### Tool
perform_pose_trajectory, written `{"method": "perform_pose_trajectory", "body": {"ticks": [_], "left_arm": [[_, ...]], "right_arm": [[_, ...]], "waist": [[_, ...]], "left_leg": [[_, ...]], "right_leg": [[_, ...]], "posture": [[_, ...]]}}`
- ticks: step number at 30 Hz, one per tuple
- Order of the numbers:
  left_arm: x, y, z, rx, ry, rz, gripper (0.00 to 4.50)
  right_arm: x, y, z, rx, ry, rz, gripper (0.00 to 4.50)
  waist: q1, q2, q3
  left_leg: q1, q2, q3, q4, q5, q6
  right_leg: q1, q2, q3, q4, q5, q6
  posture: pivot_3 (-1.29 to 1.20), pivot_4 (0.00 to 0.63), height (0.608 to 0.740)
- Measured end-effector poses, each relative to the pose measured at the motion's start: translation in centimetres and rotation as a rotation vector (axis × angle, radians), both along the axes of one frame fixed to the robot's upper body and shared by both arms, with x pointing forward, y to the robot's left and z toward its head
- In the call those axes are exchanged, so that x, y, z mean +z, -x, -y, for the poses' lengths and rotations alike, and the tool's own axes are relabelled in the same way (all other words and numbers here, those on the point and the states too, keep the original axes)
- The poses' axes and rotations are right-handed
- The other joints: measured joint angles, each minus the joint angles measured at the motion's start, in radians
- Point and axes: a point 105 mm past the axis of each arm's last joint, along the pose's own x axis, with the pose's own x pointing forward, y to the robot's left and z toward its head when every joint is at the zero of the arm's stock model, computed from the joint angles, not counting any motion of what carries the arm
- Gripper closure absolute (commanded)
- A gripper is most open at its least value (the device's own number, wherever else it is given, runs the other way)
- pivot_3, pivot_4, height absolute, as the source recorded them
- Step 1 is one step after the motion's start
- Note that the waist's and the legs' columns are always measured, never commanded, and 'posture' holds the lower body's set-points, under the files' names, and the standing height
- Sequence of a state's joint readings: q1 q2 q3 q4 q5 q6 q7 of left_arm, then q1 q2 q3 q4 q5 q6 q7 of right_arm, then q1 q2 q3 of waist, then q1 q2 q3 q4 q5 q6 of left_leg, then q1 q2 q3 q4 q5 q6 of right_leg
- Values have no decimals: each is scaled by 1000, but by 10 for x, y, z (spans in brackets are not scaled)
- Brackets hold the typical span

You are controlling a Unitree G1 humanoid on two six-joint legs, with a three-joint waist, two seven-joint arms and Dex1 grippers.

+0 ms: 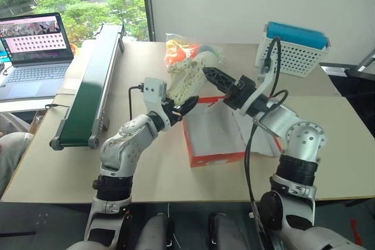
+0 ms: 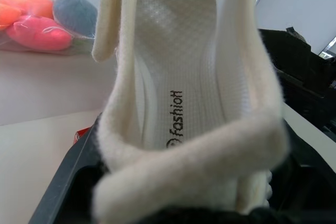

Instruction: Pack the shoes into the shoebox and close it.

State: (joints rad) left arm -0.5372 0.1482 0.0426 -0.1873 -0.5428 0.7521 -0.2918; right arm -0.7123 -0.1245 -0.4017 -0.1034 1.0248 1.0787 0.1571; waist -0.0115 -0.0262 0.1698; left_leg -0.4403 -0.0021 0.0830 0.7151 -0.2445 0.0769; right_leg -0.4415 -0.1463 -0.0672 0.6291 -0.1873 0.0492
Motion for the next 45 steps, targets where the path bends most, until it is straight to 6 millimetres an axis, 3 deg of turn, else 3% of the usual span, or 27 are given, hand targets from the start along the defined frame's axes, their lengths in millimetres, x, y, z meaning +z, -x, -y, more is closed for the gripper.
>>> {"method": "perform_pose_trajectory", "body": {"ticks": [5, 10, 16, 18, 21, 30, 39, 43, 45], "left_arm": [[0, 0, -1, 7, -2, -2, 1448], [0, -1, -2, 14, 3, -2, 1448], [0, 0, 0, 6, 5, -4, 1448], [0, 0, 0, 7, 5, -4, 1448], [-1, -1, 0, 10, 1, -4, 1457], [-7, 0, 1, 11, -10, -25, 1457], [-5, 1, -3, 6, -43, -5, 1457], [-2, 2, -3, 6, -52, 24, 70], [-3, 3, -2, 0, -66, 27, 22]], "right_arm": [[-8, -6, 2, -7, -10, -37, 0], [-20, -30, -2, -25, -20, -116, 0], [4, -50, -13, -16, -55, -91, 0], [0, -54, -15, -17, -47, -106, 0], [-12, -57, -16, -25, -43, -149, 721], [-19, -52, -18, -51, -57, -157, 3632], [-16, -46, -34, -94, -123, -215, 3632], [-13, -46, -36, -128, -166, -248, 3677], [-6, -45, -32, -144, -160, -247, 3677]], "waist": [[-1, 0, 0], [-2, 0, 0], [-3, 1, 0], [0, 1, 0], [0, 1, 0], [-2, 1, 0], [-4, 1, 1], [-3, 1, 1], [0, 1, 1]], "left_leg": [[0, 0, 0, 0, 0, 0], [0, 0, 0, 0, 0, 0], [0, 0, 1, -1, 1, -1], [0, 0, 1, -1, 1, -1], [0, 0, 1, -1, 1, -1], [0, 0, 1, -1, 1, -2], [0, 0, 1, -2, 2, -4], [0, 0, 1, -2, 2, -4], [0, 0, 0, -2, 2, -4]], "right_leg": [[0, 0, 0, 0, 0, 0], [-1, 0, 0, 0, 0, 0], [-1, 0, 0, 1, 0, 0], [0, 0, 0, 1, 0, 0], [0, 0, 0, 1, 0, 0], [0, 0, 0, 1, 0, 0], [-1, 0, 1, 1, 0, 0], [-1, 0, 0, 1, 0, 0], [-1, 0, 0, 1, 0, 0]], "posture": [[0, 150, 699], [0, 150, 699], [0, 150, 699], [0, 150, 699], [0, 150, 699], [0, 150, 699], [0, 150, 699], [0, 150, 699], [0, 150, 699]]}}
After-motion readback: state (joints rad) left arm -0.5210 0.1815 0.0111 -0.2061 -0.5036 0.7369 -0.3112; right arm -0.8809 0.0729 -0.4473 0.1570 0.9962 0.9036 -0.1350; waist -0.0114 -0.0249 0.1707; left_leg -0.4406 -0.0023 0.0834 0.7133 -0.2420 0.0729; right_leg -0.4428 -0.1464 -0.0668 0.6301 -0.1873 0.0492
